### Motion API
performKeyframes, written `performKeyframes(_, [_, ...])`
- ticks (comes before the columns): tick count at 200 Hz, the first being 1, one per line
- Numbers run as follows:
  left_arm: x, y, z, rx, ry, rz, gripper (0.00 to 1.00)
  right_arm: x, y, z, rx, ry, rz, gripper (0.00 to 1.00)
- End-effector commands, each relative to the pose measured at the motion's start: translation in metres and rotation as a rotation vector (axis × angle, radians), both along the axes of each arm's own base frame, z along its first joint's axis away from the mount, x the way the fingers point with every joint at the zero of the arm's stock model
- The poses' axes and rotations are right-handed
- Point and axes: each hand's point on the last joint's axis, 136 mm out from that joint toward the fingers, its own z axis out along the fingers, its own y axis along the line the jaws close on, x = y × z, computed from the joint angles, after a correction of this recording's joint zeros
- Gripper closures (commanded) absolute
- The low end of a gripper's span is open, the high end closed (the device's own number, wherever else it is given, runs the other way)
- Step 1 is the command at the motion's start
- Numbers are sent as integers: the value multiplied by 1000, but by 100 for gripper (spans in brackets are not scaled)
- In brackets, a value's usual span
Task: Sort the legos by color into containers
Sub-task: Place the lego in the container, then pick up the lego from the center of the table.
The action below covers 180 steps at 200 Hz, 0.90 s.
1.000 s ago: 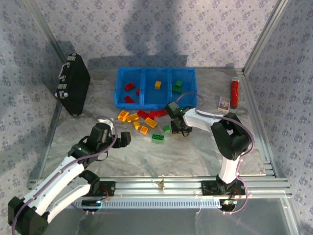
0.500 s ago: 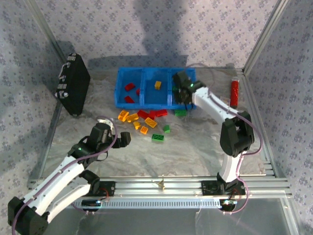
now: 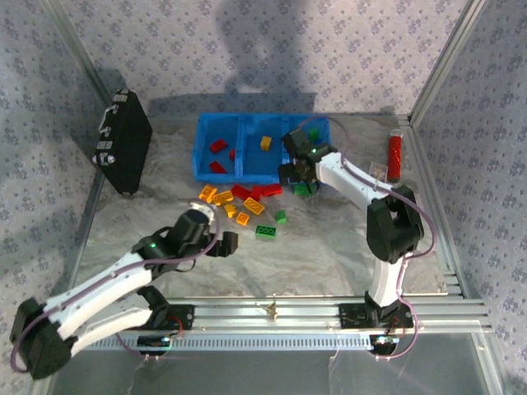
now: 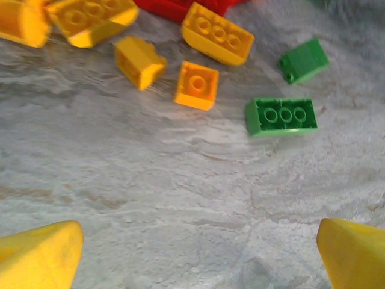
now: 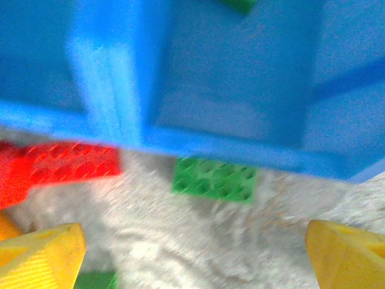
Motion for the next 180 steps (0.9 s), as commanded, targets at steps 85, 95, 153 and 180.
performKeyframes(85, [37, -129, -49, 237, 130, -155, 5, -48, -65, 5, 144, -84, -171, 3])
performKeyframes(95, [41, -130, -57, 266, 144, -141, 6, -51, -75, 9, 159, -97, -189, 3])
performKeyframes(153, [58, -129, -77, 440, 192, -81, 12, -66, -113, 17, 216, -131, -255, 3])
performKeyframes(180, [59, -128, -74, 443, 192, -66, 11, -73, -123, 11, 231, -129, -275, 4])
